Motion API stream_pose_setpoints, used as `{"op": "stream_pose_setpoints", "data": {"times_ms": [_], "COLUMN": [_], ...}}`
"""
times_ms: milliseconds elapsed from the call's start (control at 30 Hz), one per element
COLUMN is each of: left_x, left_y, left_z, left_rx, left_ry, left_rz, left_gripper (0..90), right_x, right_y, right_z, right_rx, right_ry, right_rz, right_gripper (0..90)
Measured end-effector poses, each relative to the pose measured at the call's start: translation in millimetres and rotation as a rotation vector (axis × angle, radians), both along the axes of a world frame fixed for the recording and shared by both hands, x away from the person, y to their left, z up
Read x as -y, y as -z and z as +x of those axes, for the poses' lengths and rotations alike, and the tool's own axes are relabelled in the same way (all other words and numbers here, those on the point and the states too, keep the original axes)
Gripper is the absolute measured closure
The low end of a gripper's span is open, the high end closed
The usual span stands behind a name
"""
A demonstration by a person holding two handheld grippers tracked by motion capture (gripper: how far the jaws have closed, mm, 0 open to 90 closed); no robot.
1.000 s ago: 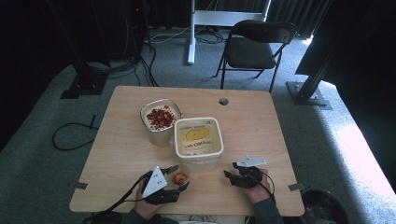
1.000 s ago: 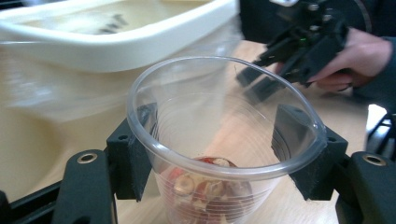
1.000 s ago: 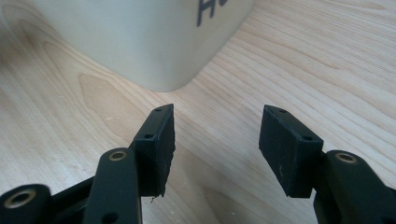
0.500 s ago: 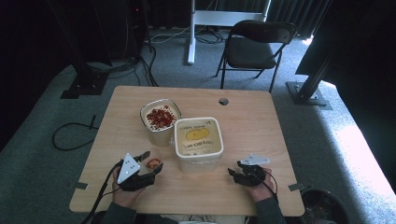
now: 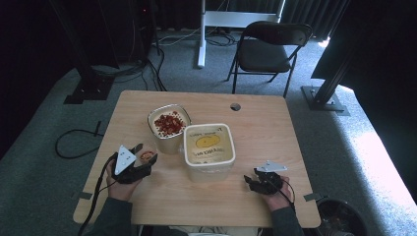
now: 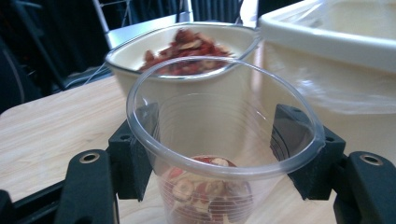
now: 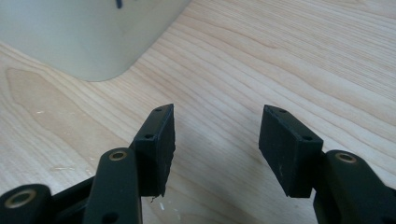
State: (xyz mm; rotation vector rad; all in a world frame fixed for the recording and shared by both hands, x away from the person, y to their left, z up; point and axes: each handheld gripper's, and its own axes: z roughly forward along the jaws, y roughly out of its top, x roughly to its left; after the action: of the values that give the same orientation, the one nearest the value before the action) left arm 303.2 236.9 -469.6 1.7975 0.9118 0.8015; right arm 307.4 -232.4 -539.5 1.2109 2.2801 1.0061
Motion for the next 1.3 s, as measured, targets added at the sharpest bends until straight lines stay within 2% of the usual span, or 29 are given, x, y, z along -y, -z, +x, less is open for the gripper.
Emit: {"op": "stream_pose_setpoints", "data": {"times_ms": [200, 400, 767, 1067, 1300], "left_x": [-12.1, -24.2, -40.5, -43.3, -43.9], "left_y": [2.7, 2.6, -0.8, -13.0, -24.3], "left_z": [12.1, 21.1, 30.8, 44.8, 60.4], "left_rx": [-0.007, -0.010, -0.003, 0.009, -0.007], "left_ry": [-0.040, -0.079, -0.141, -0.153, -0.135], "left_rz": [0.012, 0.001, -0.047, -0.024, -0.013], "left_gripper": [34.2, 34.4, 34.4, 34.4, 34.4], "right_x": [3.1, 5.0, 9.1, 9.5, 9.6], "right_y": [1.2, 4.0, 5.1, 5.3, 5.5], "right_z": [2.5, 6.6, 10.3, 10.7, 10.8], "right_rx": [-0.004, -0.007, -0.007, -0.006, -0.005], "right_ry": [0.018, 0.029, 0.053, 0.055, 0.057], "right_rz": [-0.010, -0.020, -0.012, -0.011, -0.010], "right_gripper": [44.8, 44.8, 43.9, 43.3, 43.2]}}
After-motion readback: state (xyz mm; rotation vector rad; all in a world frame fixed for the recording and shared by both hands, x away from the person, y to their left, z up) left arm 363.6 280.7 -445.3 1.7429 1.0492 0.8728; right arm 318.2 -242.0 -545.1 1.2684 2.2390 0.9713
